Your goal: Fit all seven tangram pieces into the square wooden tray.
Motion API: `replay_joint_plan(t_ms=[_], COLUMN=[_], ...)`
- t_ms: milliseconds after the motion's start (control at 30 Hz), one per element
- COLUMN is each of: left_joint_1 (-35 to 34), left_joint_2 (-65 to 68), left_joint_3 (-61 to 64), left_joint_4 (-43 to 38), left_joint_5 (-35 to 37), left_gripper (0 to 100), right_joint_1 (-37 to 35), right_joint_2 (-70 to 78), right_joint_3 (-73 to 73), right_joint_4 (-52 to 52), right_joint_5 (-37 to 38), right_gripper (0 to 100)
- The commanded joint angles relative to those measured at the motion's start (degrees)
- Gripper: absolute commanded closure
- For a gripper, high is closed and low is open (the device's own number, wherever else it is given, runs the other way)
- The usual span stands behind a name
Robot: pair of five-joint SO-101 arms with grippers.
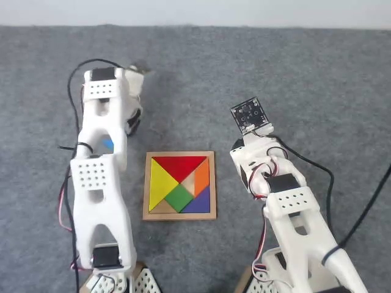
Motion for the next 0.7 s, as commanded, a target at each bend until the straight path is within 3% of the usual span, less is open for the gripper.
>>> replay_joint_plan(t_ms=[0,267,433,567,667], left_joint_1=[1.14,0.26,0.26,-1.49,-5.54], left_joint_2=[-12.84,-26.99,-40.7,-53.71,-57.93], left_joint_3=[14.11,38.2,46.37,50.15,51.47], left_joint_4=[0.18,-5.45,-6.42,-6.68,-9.14], left_joint_5=[-2.81,-6.95,-6.42,3.25,13.8], left_gripper=[99,99,99,98,89], right_joint_1=[0.31,0.31,0.31,0.31,0.22], right_joint_2=[-2.15,-2.15,-2.15,-2.15,-2.07], right_joint_3=[-0.53,-0.53,-0.53,-0.53,-0.53], right_joint_4=[-1.1,-1.1,-1.1,-1.1,-1.1], right_joint_5=[0.62,0.62,0.62,0.62,0.53], right_gripper=[99.1,99.1,99.1,99.1,99.1])
